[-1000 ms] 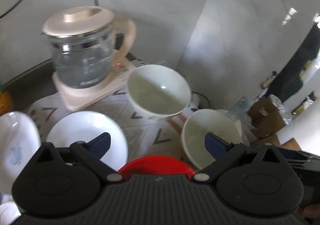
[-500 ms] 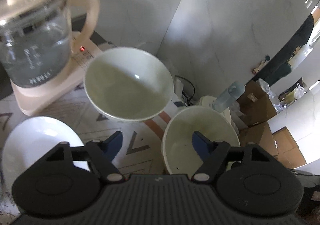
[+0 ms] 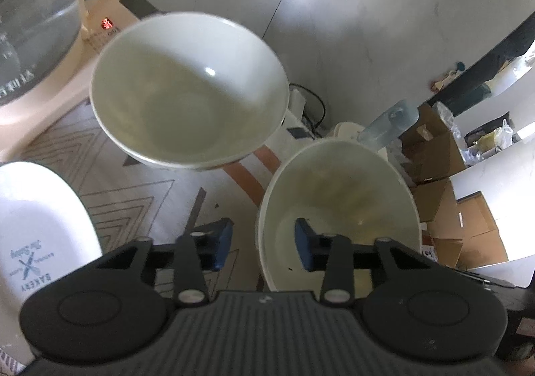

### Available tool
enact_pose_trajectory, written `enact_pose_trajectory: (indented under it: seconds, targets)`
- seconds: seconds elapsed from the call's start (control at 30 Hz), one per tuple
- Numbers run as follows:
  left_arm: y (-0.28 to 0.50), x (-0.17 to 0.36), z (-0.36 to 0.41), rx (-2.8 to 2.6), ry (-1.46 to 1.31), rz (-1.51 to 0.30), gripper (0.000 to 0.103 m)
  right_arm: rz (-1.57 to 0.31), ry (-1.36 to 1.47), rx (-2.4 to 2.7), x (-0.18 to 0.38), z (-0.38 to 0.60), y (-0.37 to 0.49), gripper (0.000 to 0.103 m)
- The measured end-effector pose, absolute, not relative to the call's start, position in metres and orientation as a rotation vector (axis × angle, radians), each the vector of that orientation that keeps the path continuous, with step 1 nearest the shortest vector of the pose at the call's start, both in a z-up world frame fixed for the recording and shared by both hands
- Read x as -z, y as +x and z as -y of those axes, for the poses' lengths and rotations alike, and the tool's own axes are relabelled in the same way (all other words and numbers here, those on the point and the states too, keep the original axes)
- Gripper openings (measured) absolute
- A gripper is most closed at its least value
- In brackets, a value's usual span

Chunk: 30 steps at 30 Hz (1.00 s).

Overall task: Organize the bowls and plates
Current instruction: 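Lift the cream bowl with the right gripper and carry it over the red bowl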

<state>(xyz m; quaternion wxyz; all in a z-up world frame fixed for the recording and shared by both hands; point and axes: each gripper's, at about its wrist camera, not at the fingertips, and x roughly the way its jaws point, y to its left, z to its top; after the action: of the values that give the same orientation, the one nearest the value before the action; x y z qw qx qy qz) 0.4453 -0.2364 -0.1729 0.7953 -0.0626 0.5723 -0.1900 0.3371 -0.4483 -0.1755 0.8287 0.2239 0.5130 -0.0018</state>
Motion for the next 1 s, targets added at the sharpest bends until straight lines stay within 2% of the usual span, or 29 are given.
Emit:
enact_pose_trajectory:
  seconds: [0.17,0.4,1.0]
  targets:
    - [0.447,0.187,0.243,0.41,-0.132,-1.271,0.015,-1.099,0.469,-0.013,0.184,0.446,0.345,0.019]
    - [0.439,0.172,0.249,0.404,-0.107,-1.207,0.015,-1.08,0.433,-0.015,0.178,0.446,0.345,0.017]
    - [0.413,0.104,0.223,0.288,-0.186,-1.051,0.015,-0.919,0.393,-0.146,0.118,0.437,0.349,0.017]
